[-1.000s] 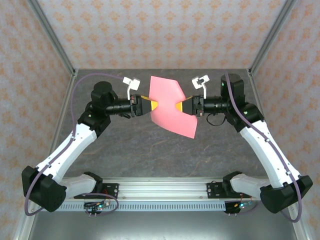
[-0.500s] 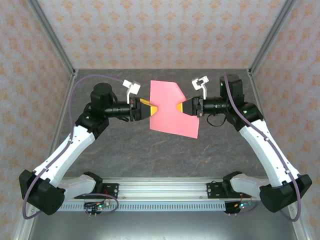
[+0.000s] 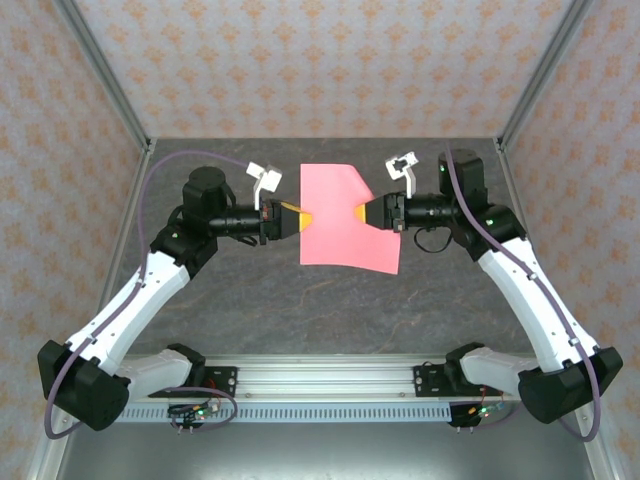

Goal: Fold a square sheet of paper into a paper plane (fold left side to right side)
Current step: Place a square sheet of paper at the center of the table, then first fold in half a square sheet of paper at the center of the table.

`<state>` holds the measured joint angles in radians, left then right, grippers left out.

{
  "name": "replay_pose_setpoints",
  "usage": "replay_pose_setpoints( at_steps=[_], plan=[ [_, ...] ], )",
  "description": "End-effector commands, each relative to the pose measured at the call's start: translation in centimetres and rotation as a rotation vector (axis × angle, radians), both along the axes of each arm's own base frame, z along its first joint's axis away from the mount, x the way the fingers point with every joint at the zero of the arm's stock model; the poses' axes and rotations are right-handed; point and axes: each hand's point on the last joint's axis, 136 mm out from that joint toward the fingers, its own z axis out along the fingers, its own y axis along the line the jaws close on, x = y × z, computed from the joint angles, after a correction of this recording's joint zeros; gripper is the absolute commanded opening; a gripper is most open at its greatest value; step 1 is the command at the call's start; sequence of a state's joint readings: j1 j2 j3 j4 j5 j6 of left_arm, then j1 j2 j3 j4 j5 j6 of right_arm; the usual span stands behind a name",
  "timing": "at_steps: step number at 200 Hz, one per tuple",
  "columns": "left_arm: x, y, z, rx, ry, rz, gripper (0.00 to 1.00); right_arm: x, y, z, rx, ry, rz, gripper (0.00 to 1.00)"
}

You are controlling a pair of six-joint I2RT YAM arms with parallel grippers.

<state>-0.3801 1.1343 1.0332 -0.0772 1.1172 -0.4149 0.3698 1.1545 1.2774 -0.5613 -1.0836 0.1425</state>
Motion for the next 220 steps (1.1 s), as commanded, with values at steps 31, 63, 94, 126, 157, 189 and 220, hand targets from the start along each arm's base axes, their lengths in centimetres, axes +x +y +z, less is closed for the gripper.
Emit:
replay_pose_setpoints(
  at_steps=[31,63,94,126,157,189,220],
  plan=[
    [2.8,0.1,-7.1,0.105,0.231,0.123,0.02,3.8,-4.0,-4.6,-0.257,0.013,-0.308,0.60],
    [4.9,0.0,-14.6,0.188,0.423,0.191,0.00,5.7,-6.8,-8.9,-0.377,0.062,-0.494,0.72],
    [6.0,0.5,-21.8,0.330,0.545,0.234,0.00,6.4,-8.0,-12.5,-0.415,0.130,-0.591,0.79],
    [6.6,0.7,-25.4,0.396,0.609,0.246,0.00,6.8,-6.3,-16.1,-0.321,0.270,-0.589,0.66],
    [6.6,0.9,-26.4,0.443,0.628,0.238,0.00,7.5,-3.4,-20.6,-0.244,0.429,-0.563,0.45],
    [6.7,1.7,-27.0,0.499,0.650,0.272,0.00,8.2,-0.8,-24.2,-0.278,0.521,-0.554,0.32],
    [7.2,2.2,-27.0,0.555,0.646,0.288,0.00,9.2,-0.3,-27.1,-0.358,0.564,-0.574,0.28]
  ],
)
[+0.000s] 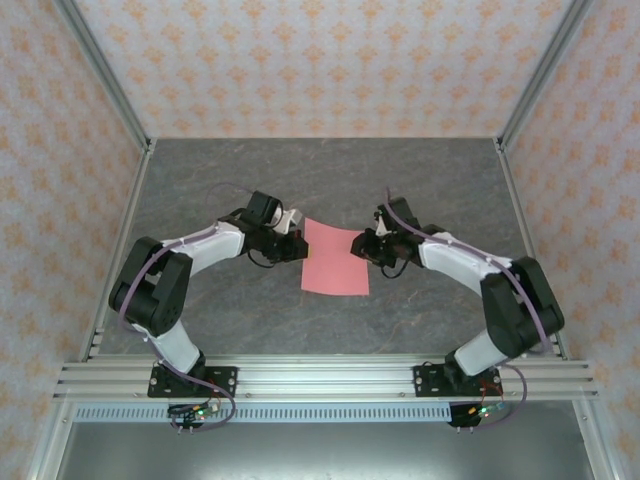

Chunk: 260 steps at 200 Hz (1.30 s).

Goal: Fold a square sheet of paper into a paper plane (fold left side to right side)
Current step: First fold in half a square sheet of paper at the center of the table.

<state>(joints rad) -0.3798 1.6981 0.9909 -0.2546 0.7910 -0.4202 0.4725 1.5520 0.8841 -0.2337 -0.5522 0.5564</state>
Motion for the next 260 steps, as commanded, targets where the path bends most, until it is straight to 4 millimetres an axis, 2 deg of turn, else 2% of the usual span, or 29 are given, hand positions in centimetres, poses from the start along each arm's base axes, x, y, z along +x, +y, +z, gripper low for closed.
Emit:
replay_pose_setpoints(
  at_steps=[1,40,71,101,124,147,165,191,213,227,260],
  plan=[
    [0.3,0.7,-0.4,0.080,0.005,-0.005,0.00,2.4,0.8,0.4,0.002,-0.031,-0.046,0.28],
    [1.7,0.5,0.3,0.098,0.003,0.005,0.00,3.4,0.9,-2.5,-0.068,0.023,-0.034,0.27],
    [2.0,0.1,1.0,0.083,0.008,-0.004,0.00,2.8,0.4,-4.8,-0.119,0.102,-0.041,0.27],
    [2.5,-1.9,3.1,-0.056,0.007,0.007,0.22,1.7,-0.6,-6.3,-0.177,0.148,-0.050,0.27],
    [2.9,-3.6,4.7,-0.152,0.006,0.014,0.36,0.9,-1.3,-7.3,-0.211,0.179,-0.050,0.27],
    [3.3,-5.1,5.7,-0.217,0.001,0.013,0.43,0.5,-1.4,-7.9,-0.215,0.190,-0.052,0.28],
    [3.2,-6.3,5.7,-0.236,0.011,-0.002,0.48,0.6,-0.9,-7.9,-0.178,0.177,-0.055,0.28],
    [3.3,-7.1,4.7,-0.224,0.028,-0.007,0.54,1.3,-0.2,-6.6,-0.122,0.128,-0.048,0.30],
    [3.6,-7.3,4.0,-0.225,0.039,0.011,0.55,2.3,-0.1,-4.1,-0.091,0.054,-0.051,0.33],
    [3.7,-7.5,3.6,-0.227,0.044,0.013,0.52,3.1,-0.5,-1.8,-0.055,0.000,-0.062,0.37],
    [4.1,-7.8,2.9,-0.226,0.049,0.024,0.38,3.8,-1.8,2.8,0.019,-0.099,-0.084,0.54]
  ],
)
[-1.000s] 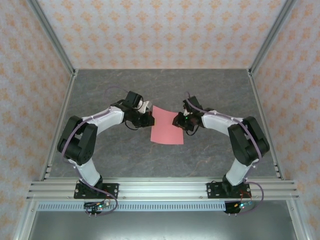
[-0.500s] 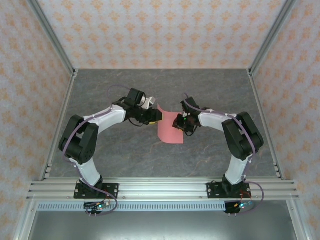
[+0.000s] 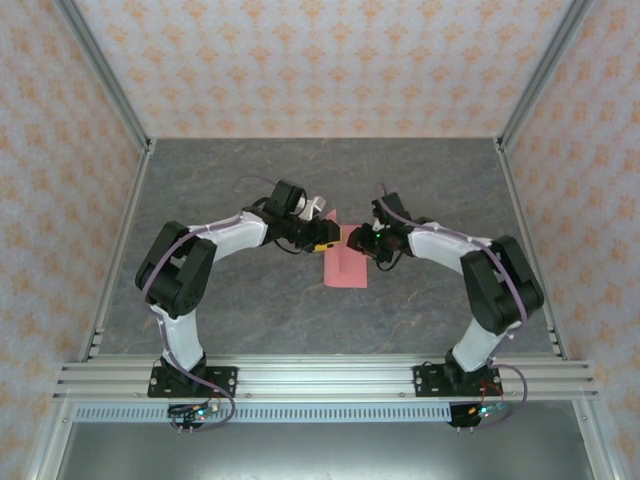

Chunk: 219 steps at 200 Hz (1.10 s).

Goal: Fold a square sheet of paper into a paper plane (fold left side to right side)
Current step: First fold in half a square sheet of paper at the center of the table.

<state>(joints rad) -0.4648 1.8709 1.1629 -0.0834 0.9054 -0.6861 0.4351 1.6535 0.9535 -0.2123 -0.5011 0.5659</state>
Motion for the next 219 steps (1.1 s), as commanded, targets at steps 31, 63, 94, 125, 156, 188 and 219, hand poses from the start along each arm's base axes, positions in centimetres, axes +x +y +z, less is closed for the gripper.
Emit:
replay_pose_setpoints(
  at_steps=[31,63,94,125,156,188,219],
  plan=[
    [1.1,-0.6,0.2,-0.012,-0.029,0.021,0.25,0.2,1.5,6.2,0.222,-0.142,0.063,0.59],
    [0.9,-0.5,-0.1,-0.005,-0.023,0.023,0.15,0.8,3.4,6.5,0.338,-0.149,0.100,0.57],
    [0.6,-0.5,-0.4,-0.002,-0.020,0.021,0.08,0.9,4.3,5.7,0.346,-0.125,0.126,0.54],
    [0.4,-0.7,-0.6,0.001,-0.019,0.017,0.06,1.0,5.1,4.6,0.351,-0.093,0.142,0.45],
    [0.4,-0.6,-0.3,0.000,-0.026,0.019,0.06,0.8,5.0,3.7,0.325,-0.071,0.141,0.26],
    [0.3,-0.5,0.4,-0.003,-0.049,0.018,0.05,0.6,4.3,2.8,0.261,-0.055,0.141,0.19],
    [0.1,-0.3,0.6,0.003,-0.050,0.020,0.05,0.7,3.8,2.5,0.227,-0.056,0.137,0.08]
  ],
)
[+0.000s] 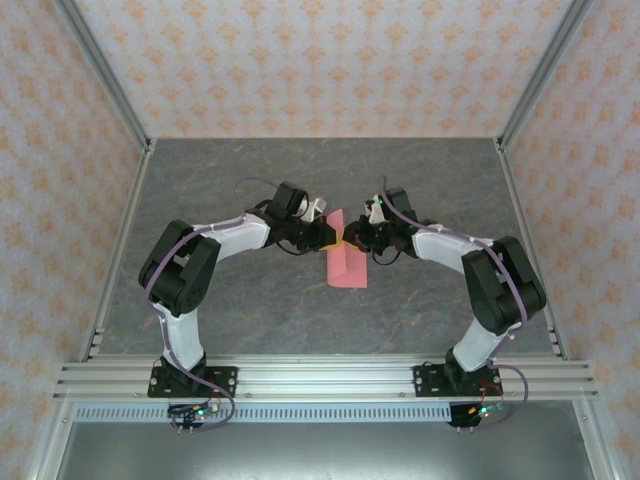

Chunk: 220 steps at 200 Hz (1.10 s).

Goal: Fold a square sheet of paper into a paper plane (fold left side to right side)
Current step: First fold in half a square sheet of paper at the center of the table.

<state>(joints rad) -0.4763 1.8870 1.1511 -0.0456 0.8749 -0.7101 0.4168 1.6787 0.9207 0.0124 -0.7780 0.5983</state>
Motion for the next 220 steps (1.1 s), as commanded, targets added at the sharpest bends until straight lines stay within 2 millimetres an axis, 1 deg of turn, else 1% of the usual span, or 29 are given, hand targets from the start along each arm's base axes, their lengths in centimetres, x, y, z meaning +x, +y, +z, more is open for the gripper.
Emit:
replay_pose_setpoints(
  at_steps=[1,14,37,53,67,84,109,139,152,160,162,169,192,220],
  plan=[
    [-0.2,-0.1,1.5,-0.009,-0.051,-0.003,0.06,0.4,-0.2,0.0,-0.052,-0.022,0.004,0.08],
    [-0.3,0.3,2.1,0.011,-0.072,-0.002,0.11,0.4,-0.7,-0.1,-0.083,-0.025,0.000,0.07],
    [-0.6,1.5,2.7,0.075,-0.104,0.010,0.26,0.4,-1.8,-0.6,-0.144,-0.025,-0.012,0.05],
    [-0.8,2.7,2.2,0.152,-0.098,0.031,0.39,0.4,-2.6,-1.1,-0.198,-0.017,-0.017,0.05],
    [-0.9,3.6,1.3,0.214,-0.083,0.053,0.46,0.4,-3.1,-1.6,-0.236,-0.007,-0.016,0.05],
    [-0.9,3.6,0.5,0.215,-0.065,0.062,0.48,0.3,-3.4,-2.1,-0.261,0.007,-0.019,0.05],
    [-0.8,2.7,-0.7,0.230,-0.042,0.055,0.51,0.3,-4.1,-2.9,-0.313,0.027,-0.031,0.05],
    [-0.6,1.7,-1.9,0.278,-0.022,0.035,0.52,0.4,-4.8,-3.7,-0.366,0.041,-0.037,0.06],
    [-0.6,1.3,-2.4,0.295,-0.014,0.024,0.52,0.4,-5.0,-4.0,-0.374,0.046,-0.039,0.06],
    [-0.5,1.1,-2.3,0.302,-0.019,0.021,0.52,0.3,-5.0,-4.2,-0.377,0.052,-0.038,0.07],
    [-0.5,1.1,-3.1,0.314,-0.005,0.020,0.52,0.3,-5.0,-4.2,-0.378,0.052,-0.038,0.07],
    [-0.6,1.0,-3.7,0.327,0.006,0.015,0.52,0.2,-5.1,-4.5,-0.382,0.058,-0.038,0.07],
    [-0.5,0.7,-4.4,0.343,0.015,0.013,0.52,0.1,-5.0,-4.8,-0.383,0.069,-0.035,0.07],
    [-0.3,1.0,-5.4,0.366,0.030,0.026,0.48,0.0,-5.4,-4.9,-0.400,0.070,-0.041,0.09]
  ],
)
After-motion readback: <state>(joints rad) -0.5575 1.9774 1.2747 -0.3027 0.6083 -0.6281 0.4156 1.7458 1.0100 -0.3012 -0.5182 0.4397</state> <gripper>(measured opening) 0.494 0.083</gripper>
